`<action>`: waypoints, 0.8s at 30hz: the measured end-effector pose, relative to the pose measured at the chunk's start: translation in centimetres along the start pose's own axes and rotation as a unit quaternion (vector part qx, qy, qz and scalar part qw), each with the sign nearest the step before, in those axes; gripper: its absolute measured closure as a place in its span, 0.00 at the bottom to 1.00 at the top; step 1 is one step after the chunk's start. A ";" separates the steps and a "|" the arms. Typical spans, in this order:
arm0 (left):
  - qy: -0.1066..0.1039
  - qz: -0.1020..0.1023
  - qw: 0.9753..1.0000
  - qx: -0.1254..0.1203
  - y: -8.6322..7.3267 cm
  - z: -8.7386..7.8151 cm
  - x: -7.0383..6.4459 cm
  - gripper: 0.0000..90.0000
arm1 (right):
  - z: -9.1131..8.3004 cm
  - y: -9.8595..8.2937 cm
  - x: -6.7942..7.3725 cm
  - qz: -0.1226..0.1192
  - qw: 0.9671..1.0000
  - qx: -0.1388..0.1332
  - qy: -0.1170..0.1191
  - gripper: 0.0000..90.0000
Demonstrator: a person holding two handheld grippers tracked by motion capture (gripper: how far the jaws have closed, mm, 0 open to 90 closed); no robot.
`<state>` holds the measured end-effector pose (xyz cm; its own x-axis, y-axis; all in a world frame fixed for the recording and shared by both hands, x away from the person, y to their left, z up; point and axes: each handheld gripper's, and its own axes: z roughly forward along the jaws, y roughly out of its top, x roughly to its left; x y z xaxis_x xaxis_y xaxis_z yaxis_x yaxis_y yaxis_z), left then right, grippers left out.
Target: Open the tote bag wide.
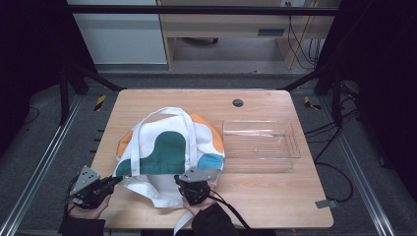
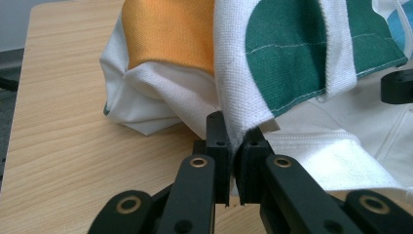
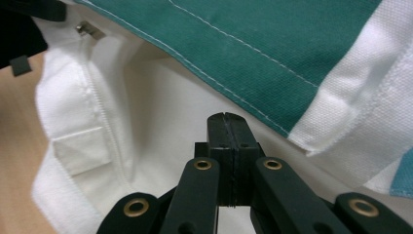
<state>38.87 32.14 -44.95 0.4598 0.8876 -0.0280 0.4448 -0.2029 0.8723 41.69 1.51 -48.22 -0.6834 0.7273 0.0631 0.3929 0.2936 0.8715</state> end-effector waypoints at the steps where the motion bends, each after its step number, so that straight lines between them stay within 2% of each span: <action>1: 0.000 0.000 1.000 0.000 0.0 0.0 0.0 0.95 | 0.1 0.0 -0.1 0.000 1.000 -0.001 -0.003 1.00; 4: 0.000 0.000 1.000 0.000 0.0 0.0 0.0 0.95 | 0.4 0.0 -0.2 0.005 1.000 -0.003 -0.006 1.00; 9: 0.000 0.001 1.000 0.001 0.0 0.0 0.0 0.95 | 0.3 0.1 0.1 0.008 1.000 -0.026 -0.008 1.00; 11: -0.001 0.002 1.000 0.002 0.0 0.0 -0.1 0.96 | -0.3 0.3 0.2 0.009 0.999 -0.049 -0.009 1.00; 16: 0.001 0.008 1.000 0.004 0.1 0.1 -0.1 0.96 | -1.6 0.9 0.4 0.010 0.997 -0.080 -0.004 1.00; 24: 0.002 0.013 1.000 0.008 0.1 0.1 -0.2 0.96 | -3.2 2.7 0.6 0.001 0.994 -0.108 -0.003 1.00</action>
<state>38.91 31.84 -44.94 0.4677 0.8839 -0.0030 0.4453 -0.2327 0.8646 40.36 0.79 -44.26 -0.6790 0.7315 0.0629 0.2521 0.1518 0.9557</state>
